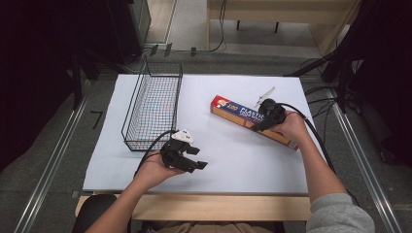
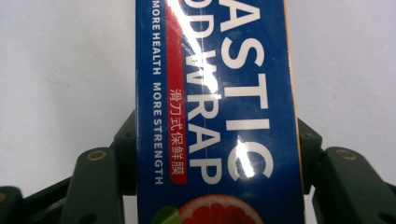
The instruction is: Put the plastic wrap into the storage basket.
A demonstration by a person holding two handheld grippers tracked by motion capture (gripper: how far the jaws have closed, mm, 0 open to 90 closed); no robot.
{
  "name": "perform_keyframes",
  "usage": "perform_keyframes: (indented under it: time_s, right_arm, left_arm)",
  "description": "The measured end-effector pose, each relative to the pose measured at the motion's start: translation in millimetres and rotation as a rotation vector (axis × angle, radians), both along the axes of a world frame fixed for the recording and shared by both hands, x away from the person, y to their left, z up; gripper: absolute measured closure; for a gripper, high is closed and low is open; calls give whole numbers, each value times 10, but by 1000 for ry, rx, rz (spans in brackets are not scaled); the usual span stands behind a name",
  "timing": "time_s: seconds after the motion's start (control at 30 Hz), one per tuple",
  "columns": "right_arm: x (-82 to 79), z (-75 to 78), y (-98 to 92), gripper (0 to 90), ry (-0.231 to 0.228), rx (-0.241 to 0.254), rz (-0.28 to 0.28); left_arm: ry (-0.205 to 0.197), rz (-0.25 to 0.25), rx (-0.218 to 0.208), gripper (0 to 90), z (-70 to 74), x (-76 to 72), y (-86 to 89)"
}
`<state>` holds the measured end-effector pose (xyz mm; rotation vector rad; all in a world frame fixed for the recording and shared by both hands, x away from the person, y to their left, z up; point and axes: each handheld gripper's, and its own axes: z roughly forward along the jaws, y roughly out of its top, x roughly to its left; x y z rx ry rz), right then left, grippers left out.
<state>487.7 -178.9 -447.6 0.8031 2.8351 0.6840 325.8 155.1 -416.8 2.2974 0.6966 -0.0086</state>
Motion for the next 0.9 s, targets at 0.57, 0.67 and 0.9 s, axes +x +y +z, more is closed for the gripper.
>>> perform_keyframes:
  time_s: [0.57,0.67,0.9]
  right_arm:
    - [-54,194,-100,422,32,48,-52]
    - [-89,245,-114,422,27,52,-59]
    - [-257,408,-140,421,17,50,-51]
  left_arm:
    - [-2,-2,1,373,41,-12,-7]
    - [-5,-1,0,373,61,-15,-3]
    - [-17,-7,-6,371,120,-29,1]
